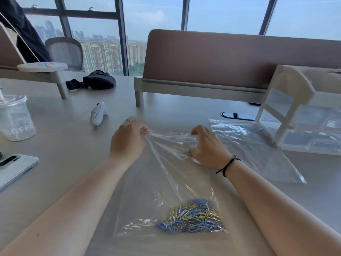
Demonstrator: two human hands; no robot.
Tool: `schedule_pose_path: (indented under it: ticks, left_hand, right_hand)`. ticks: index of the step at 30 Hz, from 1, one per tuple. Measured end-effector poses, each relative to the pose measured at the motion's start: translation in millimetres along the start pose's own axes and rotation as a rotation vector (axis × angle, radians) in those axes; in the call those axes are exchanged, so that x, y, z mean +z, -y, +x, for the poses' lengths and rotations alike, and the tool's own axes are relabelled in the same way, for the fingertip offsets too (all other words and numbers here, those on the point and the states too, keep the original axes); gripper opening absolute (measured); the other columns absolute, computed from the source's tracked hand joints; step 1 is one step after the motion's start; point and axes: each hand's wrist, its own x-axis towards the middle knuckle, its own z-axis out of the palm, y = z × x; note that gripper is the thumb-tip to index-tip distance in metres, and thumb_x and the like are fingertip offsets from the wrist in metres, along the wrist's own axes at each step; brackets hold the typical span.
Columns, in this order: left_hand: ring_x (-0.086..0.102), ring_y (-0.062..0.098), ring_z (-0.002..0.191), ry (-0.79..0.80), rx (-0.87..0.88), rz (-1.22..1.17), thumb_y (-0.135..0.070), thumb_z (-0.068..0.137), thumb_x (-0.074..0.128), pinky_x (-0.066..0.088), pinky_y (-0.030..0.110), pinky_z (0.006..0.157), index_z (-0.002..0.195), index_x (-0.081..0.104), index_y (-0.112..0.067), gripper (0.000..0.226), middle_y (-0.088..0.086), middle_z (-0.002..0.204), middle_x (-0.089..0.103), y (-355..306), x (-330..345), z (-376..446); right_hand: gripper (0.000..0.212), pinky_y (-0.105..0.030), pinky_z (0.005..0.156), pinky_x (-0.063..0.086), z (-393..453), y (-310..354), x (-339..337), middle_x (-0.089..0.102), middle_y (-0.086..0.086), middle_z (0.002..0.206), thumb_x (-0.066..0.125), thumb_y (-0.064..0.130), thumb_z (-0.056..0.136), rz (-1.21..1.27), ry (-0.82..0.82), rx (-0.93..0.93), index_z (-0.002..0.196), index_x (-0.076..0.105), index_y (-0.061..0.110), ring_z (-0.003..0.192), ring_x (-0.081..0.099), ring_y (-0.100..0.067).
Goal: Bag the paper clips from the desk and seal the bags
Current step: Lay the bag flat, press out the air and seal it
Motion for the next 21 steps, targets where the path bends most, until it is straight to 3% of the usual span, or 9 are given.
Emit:
schedule_pose_path:
  ticks: [2,4,7,9,12,15,17,18,21]
  left_hand:
    - [0.066,0.032,0.087,-0.053,-0.001,-0.043,0.002,0.08,0.064,0.055,0.044,0.075,0.078,0.069,-0.022,0.025,0.004,0.091,0.068,7.3,-2.9,4.9]
    - [0.066,0.03,0.086,-0.107,-0.023,-0.099,0.0,0.08,0.067,0.055,0.043,0.074,0.074,0.064,-0.026,0.027,0.001,0.088,0.07,14.1,-5.7,8.7]
    - [0.064,0.029,0.086,-0.153,-0.106,-0.066,-0.014,0.086,0.071,0.053,0.038,0.069,0.079,0.066,-0.025,0.014,-0.003,0.089,0.07,17.9,-9.6,11.5]
    - [0.061,0.03,0.091,-0.162,-0.156,-0.037,-0.021,0.087,0.073,0.048,0.036,0.069,0.083,0.068,-0.024,0.008,-0.008,0.089,0.066,18.8,-11.7,12.7]
    - [0.059,0.027,0.092,-0.171,-0.164,-0.098,-0.023,0.085,0.077,0.042,0.03,0.071,0.083,0.069,-0.022,0.008,-0.008,0.09,0.071,20.2,-14.7,16.5]
    - [0.051,0.008,0.069,-0.156,-0.049,-0.181,-0.016,0.083,0.078,0.03,0.013,0.069,0.078,0.07,-0.016,0.01,-0.002,0.088,0.076,16.3,-24.7,14.2]
    - [0.05,0.016,0.062,-0.108,0.014,-0.242,-0.008,0.081,0.079,0.038,0.009,0.063,0.075,0.07,-0.014,0.013,0.0,0.083,0.076,10.4,-34.3,2.3]
    - [0.05,0.02,0.059,-0.071,0.016,-0.275,-0.004,0.081,0.078,0.043,0.015,0.06,0.074,0.069,-0.015,0.016,-0.002,0.083,0.076,9.4,-38.1,-6.3]
    - [0.047,0.009,0.045,0.097,-0.031,-0.331,-0.001,0.08,0.078,0.044,0.018,0.052,0.068,0.064,-0.02,0.027,-0.011,0.091,0.077,10.0,-48.9,-33.4]
  right_hand:
    - [0.072,-0.034,0.095,0.041,10.7,4.9,0.4,0.051,-0.008,0.13,0.072,0.027,0.077,0.058,0.023,0.004,0.138,0.033,0.023,0.12,0.05,-0.025]
    - [0.078,-0.036,0.094,0.045,24.4,8.7,0.3,0.056,-0.008,0.125,0.074,0.024,0.078,0.161,0.032,0.038,0.144,0.033,0.024,0.113,0.054,-0.023]
    - [0.031,-0.035,0.085,0.053,44.1,9.7,-6.6,0.072,-0.004,0.098,0.071,0.018,0.083,0.183,-0.086,0.059,0.113,0.07,0.02,0.093,0.065,-0.022]
    - [0.01,-0.032,0.077,0.054,47.8,10.4,-14.9,0.075,-0.001,0.085,0.069,0.018,0.084,0.186,-0.193,0.042,0.09,0.077,0.019,0.086,0.068,-0.023]
    - [0.009,-0.026,0.067,0.046,36.6,13.1,-29.4,0.066,0.013,0.074,0.07,0.019,0.084,0.205,-0.335,0.008,0.087,0.078,0.023,0.075,0.064,-0.015]
    - [0.008,-0.027,0.066,0.046,10.3,15.6,-41.7,0.069,0.007,0.08,0.071,0.016,0.084,0.263,-0.429,-0.056,0.087,0.078,0.02,0.071,0.062,-0.013]
    - [0.006,-0.026,0.066,0.049,-12.7,15.0,-46.7,0.071,0.005,0.085,0.074,0.018,0.084,0.315,-0.414,-0.092,0.085,0.077,0.022,0.075,0.064,-0.012]
    - [0.007,-0.024,0.065,0.048,-25.0,13.6,-47.2,0.07,0.006,0.085,0.075,0.018,0.083,0.317,-0.383,-0.11,0.085,0.076,0.025,0.076,0.063,-0.01]
    - [0.01,-0.019,0.062,0.046,-59.7,6.2,-43.2,0.067,0.014,0.086,0.079,0.026,0.08,0.227,-0.257,-0.145,0.082,0.074,0.034,0.075,0.06,-0.002]
